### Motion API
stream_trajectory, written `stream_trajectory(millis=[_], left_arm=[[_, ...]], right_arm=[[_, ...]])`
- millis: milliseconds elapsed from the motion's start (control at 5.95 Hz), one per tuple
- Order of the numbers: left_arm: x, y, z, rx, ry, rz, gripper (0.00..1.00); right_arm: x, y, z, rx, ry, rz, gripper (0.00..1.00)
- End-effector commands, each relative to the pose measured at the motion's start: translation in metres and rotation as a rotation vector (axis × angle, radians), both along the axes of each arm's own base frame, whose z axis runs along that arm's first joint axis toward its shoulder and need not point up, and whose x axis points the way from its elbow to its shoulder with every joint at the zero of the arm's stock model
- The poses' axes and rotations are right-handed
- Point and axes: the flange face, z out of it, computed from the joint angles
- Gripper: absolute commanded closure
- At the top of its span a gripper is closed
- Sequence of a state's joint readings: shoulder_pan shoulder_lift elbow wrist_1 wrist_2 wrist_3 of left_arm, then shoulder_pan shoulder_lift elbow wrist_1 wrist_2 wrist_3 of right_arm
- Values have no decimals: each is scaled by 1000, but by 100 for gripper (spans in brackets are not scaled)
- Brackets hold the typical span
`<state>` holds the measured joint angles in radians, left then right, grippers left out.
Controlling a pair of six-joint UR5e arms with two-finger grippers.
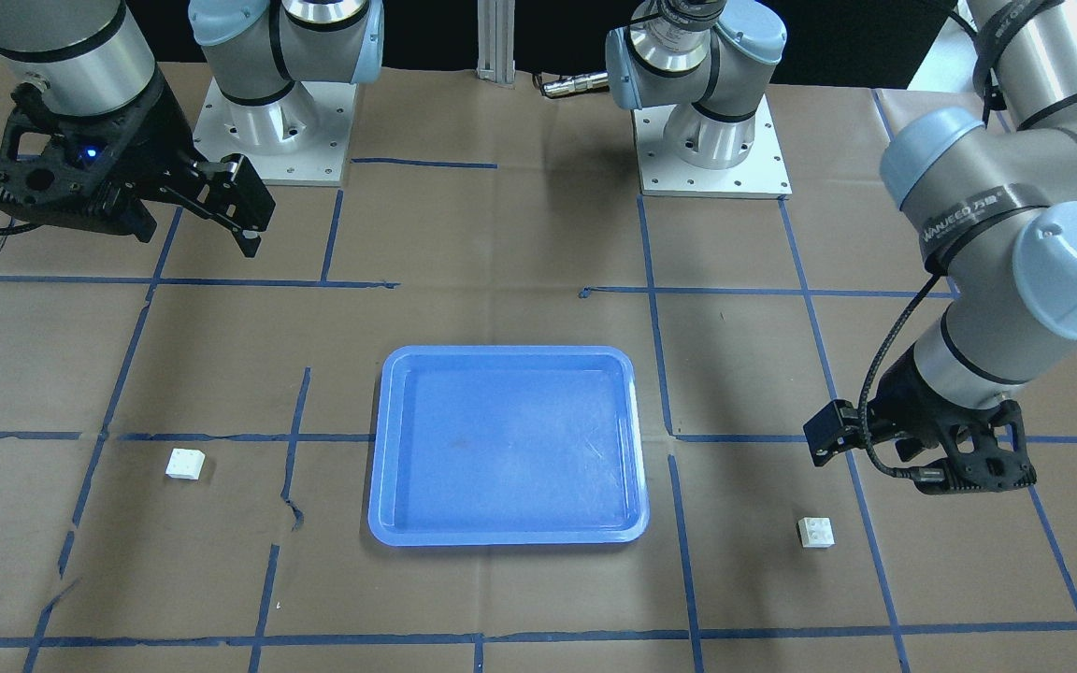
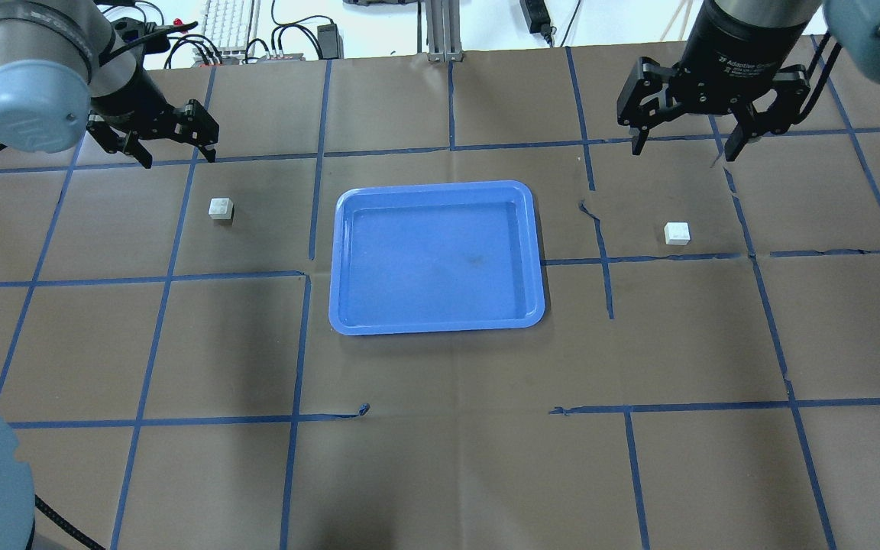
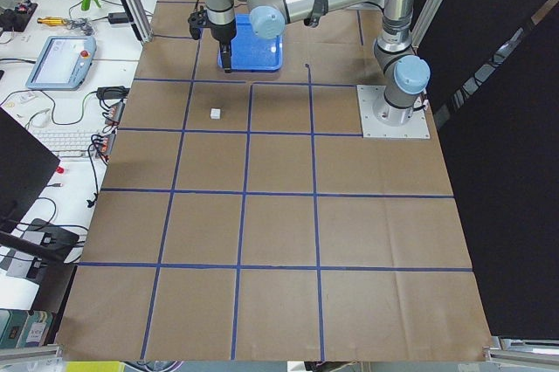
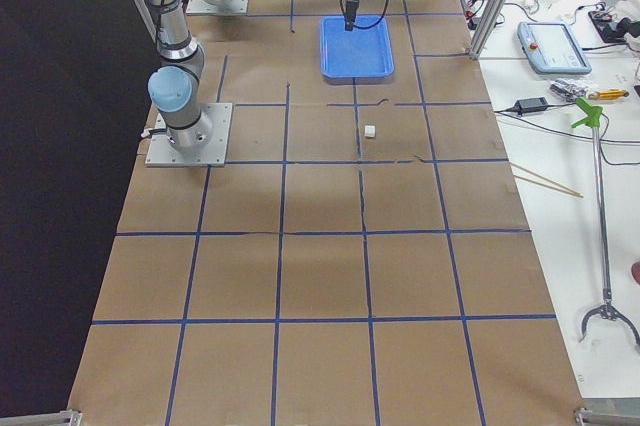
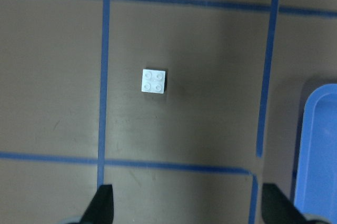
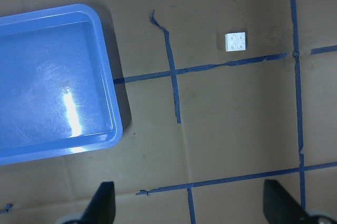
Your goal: Assemble white blocks and place on blue tray
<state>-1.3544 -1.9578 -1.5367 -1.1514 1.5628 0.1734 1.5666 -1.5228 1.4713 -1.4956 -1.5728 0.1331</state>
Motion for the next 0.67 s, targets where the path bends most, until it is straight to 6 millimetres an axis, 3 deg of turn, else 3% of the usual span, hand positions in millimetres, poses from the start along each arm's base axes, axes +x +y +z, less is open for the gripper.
stream_trajectory(millis=[0,168,504], left_arm=[[11,-30,-85,-12,-10,-83,1],[12,-32,-121,19,-7,-155,1],[14,-37,-149,16,-11,-154,3]], right_arm=[[0,3,2,-2,-3,170,0],[0,3,5,-6,-6,331,0],[-3,0,-4,20,-6,659,0]])
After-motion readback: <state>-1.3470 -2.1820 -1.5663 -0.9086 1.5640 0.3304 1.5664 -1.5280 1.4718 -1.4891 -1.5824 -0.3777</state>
